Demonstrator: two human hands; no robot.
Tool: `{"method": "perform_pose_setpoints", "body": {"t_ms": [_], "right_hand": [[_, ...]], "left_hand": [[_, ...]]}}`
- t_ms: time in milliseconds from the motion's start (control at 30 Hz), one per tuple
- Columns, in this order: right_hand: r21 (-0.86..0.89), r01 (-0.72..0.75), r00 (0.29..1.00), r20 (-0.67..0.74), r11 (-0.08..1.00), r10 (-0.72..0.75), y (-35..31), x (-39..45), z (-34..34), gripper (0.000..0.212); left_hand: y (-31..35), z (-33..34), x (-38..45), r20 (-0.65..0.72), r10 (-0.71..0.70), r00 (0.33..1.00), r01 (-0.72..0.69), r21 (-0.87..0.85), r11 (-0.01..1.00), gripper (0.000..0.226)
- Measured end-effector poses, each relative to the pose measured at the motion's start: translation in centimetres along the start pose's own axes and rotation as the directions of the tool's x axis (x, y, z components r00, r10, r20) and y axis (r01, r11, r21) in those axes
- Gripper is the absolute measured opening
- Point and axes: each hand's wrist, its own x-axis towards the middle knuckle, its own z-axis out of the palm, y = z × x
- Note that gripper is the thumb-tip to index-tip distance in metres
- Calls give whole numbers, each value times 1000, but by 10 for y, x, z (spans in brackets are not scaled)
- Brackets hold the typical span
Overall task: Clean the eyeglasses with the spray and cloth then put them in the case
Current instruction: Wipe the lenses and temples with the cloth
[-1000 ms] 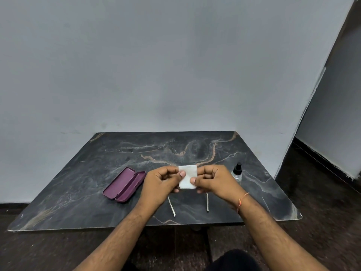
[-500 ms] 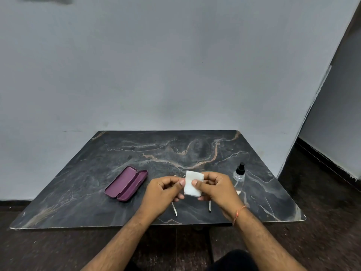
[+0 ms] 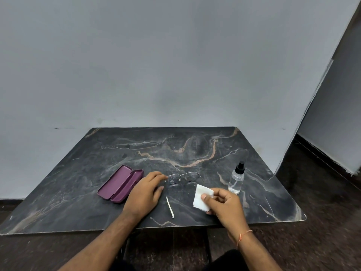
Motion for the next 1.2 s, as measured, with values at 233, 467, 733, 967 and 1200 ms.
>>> {"method": "perform_pose_setpoints", "body": {"t_ms": [233, 467, 733, 967, 1200], "right_hand": [[-98, 67, 997, -24, 993, -70, 2, 2, -5, 13], [-348, 200, 971, -52, 916, -232, -5, 1, 9, 13], [-585, 372, 907, 64, 720, -416, -14, 16, 26, 11], [-661, 436, 854, 88, 611, -514, 7, 26, 51, 6], [-646, 516, 825, 198, 563, -530, 20, 22, 60, 14]], "left_hand": [[-8, 8, 14, -78, 53, 996, -45, 90, 995, 17], [-3, 9, 8, -144, 171, 975, -159, 94, 983, 24], [3, 11, -13, -149, 268, 952, -266, 34, 963, 14], [7, 10, -17, -130, 299, 945, -294, 53, 954, 7], [5, 13, -16, -129, 298, 946, -292, 63, 954, 9]]}}
